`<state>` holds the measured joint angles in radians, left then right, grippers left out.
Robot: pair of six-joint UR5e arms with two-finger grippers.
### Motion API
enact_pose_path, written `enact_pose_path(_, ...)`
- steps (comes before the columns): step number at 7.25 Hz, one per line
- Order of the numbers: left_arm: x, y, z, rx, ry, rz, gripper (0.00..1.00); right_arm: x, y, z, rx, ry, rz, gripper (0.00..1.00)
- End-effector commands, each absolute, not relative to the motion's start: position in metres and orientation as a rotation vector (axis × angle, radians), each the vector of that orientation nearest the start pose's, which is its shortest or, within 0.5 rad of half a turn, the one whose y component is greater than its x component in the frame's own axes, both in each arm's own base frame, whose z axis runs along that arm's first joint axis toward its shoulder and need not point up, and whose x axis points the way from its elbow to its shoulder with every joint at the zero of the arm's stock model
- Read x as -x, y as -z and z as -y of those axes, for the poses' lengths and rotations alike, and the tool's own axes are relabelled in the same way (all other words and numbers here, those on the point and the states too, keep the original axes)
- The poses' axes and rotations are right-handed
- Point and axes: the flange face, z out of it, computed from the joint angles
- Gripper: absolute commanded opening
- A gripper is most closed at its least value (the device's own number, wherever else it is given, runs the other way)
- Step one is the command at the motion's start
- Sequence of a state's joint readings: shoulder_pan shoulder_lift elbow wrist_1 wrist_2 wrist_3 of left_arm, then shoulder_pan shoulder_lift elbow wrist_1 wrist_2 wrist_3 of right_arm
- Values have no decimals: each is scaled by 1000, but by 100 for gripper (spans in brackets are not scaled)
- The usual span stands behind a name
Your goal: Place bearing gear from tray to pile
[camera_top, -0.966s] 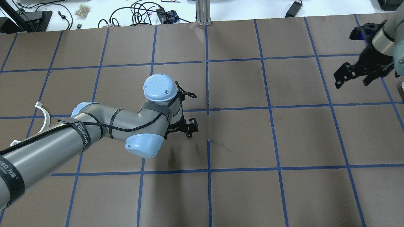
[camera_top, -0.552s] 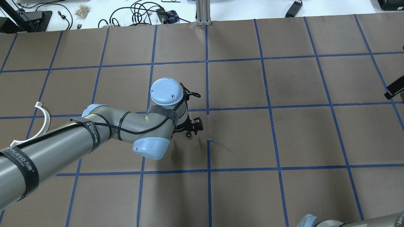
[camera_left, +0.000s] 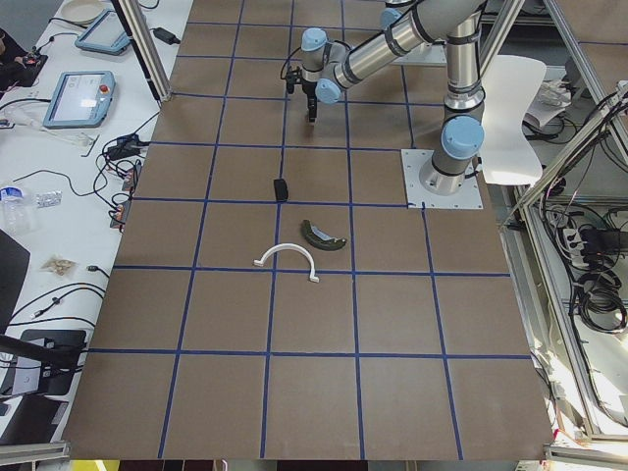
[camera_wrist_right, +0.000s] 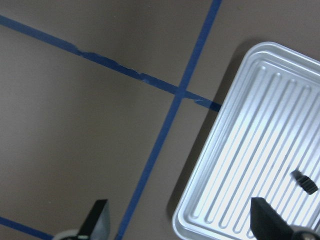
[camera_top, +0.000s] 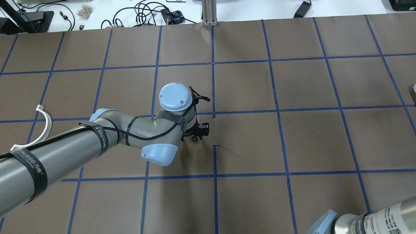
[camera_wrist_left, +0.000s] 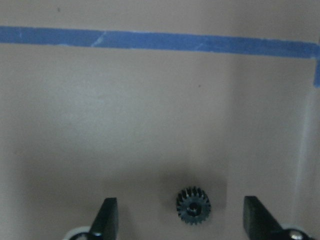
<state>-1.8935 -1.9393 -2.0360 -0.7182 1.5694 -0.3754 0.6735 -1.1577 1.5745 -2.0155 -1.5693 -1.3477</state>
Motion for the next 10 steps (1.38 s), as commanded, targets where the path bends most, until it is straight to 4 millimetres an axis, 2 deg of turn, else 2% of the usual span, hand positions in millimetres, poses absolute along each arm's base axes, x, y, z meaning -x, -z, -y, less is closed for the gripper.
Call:
enact_pose_path(1, 291, -171, 450, 92, 28, -3150, 0, 468, -270, 520, 846, 21, -3061, 100)
enact_pose_path(3, 291, -173, 450, 89, 41, -3150, 0, 495, -256, 518, 862, 34, -3077, 100)
enact_pose_path(4, 287, -184, 457, 94, 77, -3153, 0, 504, -238, 520, 897, 38, -3078, 100)
enact_pose_path(5, 272, -194, 467, 76, 100, -3146, 0, 515, -219, 516, 929, 29, -3056, 100)
enact_pose_path(6, 208, -193, 485, 155, 35, -3065, 0, 519, -213, 514, 954, -1, -3057, 100)
enact_pose_path(7, 131, -194, 502, 73, 8, -3043, 0, 520, -208, 513, 956, -18, -3053, 100)
enact_pose_path(8, 47, -192, 515, 79, -18, -3048, 0, 522, -195, 513, 948, -23, -3045, 96)
enact_pose_path(9, -7, -192, 518, 151, -33, -3050, 0, 526, -188, 510, 934, -30, -3039, 94)
enact_pose_path(10, -20, -194, 518, 126, -36, -3048, 0, 525, -187, 509, 933, -29, -3037, 83)
